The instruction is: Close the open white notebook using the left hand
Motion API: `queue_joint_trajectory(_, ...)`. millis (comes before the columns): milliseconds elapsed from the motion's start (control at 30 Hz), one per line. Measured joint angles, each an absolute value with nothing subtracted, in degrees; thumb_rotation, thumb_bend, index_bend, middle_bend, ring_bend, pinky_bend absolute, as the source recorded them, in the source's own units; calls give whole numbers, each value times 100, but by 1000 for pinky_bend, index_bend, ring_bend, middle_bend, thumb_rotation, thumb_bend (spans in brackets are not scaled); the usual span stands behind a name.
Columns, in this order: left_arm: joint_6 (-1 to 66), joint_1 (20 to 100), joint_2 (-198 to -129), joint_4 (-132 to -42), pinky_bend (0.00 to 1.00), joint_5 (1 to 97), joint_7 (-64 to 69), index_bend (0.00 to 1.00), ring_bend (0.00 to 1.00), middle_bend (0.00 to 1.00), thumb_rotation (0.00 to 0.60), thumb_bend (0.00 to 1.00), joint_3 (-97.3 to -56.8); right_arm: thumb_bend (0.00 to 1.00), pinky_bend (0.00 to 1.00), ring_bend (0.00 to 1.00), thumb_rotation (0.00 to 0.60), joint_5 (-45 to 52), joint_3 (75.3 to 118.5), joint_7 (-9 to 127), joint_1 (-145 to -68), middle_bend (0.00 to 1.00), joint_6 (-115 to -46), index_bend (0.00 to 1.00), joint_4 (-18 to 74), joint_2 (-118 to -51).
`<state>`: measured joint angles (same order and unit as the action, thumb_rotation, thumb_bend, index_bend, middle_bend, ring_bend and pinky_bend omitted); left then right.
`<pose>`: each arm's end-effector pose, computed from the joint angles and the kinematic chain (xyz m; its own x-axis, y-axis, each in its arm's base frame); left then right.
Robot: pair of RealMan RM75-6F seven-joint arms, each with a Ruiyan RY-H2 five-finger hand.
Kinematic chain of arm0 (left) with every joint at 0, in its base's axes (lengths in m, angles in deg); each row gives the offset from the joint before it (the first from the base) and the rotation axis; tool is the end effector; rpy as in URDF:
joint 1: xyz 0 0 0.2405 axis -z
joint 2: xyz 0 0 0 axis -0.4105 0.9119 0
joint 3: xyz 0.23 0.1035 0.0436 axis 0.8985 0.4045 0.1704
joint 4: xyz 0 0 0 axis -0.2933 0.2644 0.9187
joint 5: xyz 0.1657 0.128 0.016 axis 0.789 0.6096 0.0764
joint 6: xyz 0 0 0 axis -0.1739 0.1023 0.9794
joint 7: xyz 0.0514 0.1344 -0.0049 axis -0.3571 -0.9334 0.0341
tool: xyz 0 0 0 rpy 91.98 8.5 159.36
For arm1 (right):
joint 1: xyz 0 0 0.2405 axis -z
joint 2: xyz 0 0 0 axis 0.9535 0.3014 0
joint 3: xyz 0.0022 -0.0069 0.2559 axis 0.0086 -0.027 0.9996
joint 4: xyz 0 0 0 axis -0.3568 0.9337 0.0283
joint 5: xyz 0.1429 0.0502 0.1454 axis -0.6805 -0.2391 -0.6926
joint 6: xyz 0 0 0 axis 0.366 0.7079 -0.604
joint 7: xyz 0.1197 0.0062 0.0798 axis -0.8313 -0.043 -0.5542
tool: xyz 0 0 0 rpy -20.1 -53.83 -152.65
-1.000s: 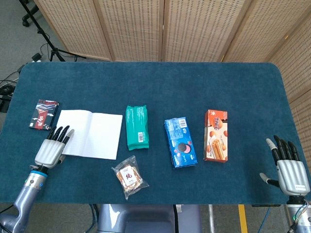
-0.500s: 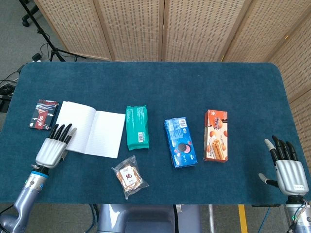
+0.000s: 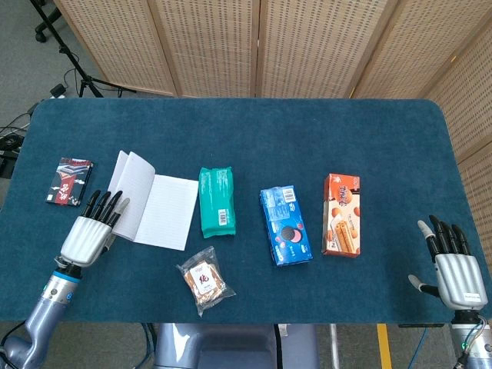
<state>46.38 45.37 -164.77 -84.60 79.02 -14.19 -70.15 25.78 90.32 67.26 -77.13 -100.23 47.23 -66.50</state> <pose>-0.2774 0.2639 0.0507 0.6852 -0.0840 0.7235 0.6671 -0.3262 -0.6697 -0.3088 -0.1826 0.1534 0.4677 -0.0126 0.8838 -0.8838 0.0077 0.4678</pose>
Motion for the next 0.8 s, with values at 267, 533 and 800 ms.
queue_joint_trajectory(267,5263,4545,-16671,-8320,0,8239,-1221,0,0,0,600,365,-7115,91,0,0,600,2574,9035,6714,-7710,0,-10027,54,4730,-6646)
queue_joint_trajectory(533,5600,4505,-16664,-8343,0,8451,-917,0,0,0,600,279,-7125,91,0,0,600,2595,9025,6696,-7709,0,-10029,54,4742,-6635)
queue_joint_trajectory(800,5351,4248,-16237,-8879,0,8222,-823,0,0,0,600,258,-6862,92,0,0,600,2599,9012,6724,-7716,0,-10005,54,4749,-6636)
